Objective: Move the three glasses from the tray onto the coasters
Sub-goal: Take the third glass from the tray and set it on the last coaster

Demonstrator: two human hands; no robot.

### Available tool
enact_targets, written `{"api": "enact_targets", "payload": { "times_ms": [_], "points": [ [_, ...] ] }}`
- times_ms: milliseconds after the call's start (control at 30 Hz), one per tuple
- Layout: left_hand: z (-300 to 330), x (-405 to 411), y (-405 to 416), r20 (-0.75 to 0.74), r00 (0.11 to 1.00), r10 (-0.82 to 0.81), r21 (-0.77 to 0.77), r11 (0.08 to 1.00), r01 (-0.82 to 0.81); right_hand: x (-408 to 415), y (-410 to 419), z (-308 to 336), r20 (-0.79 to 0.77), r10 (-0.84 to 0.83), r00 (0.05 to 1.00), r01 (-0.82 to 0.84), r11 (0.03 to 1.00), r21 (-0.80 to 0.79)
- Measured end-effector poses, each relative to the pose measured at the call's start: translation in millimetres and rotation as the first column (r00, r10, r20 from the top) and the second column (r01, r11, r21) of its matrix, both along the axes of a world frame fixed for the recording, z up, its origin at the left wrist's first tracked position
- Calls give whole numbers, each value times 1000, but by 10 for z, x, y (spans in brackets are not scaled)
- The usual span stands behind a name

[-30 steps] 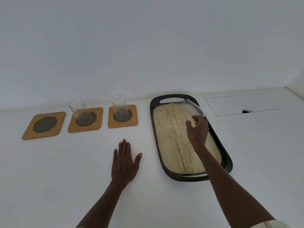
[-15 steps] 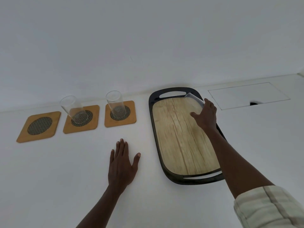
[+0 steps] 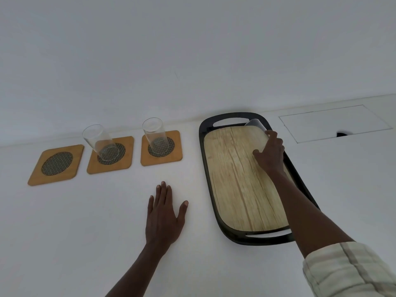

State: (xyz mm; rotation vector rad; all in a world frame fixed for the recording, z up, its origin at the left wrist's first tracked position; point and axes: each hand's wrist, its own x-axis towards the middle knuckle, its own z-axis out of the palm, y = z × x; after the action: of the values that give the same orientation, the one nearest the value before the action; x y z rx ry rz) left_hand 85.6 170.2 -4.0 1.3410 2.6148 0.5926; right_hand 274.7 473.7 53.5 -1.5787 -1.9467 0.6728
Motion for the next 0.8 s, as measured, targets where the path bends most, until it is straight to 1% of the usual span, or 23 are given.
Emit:
{"api": "enact_targets", "payload": {
  "times_ms": [133,267,433,500,633,800],
  "points": [
    [-14,-8,5,-2,1000,0,-5,1000,0,-46,-2,-45,-127,-46,991,46,999,-2],
    [-29,-11,6,-9,1000,0,-4,1000,0,-47,6,-32,-220,-77,973,72,997,-29],
    [-42,-21,8,-13,1000,3,-10,1000,-3,-115,-124,97,-337,-48,940,56,998,14],
    [-40,-22,6,-12,1000,4,-13,1000,-4,-158,-247,196,-434,-35,900,41,999,3],
    [-30,-19,0,-12,1000,1,-7,1000,-1,-212,-573,378,-616,-33,787,-8,998,-65],
    [-11,-19,14,-13,1000,-3,-12,1000,3,-211,-921,506,-709,-39,705,-66,990,-121]
  ]
}}
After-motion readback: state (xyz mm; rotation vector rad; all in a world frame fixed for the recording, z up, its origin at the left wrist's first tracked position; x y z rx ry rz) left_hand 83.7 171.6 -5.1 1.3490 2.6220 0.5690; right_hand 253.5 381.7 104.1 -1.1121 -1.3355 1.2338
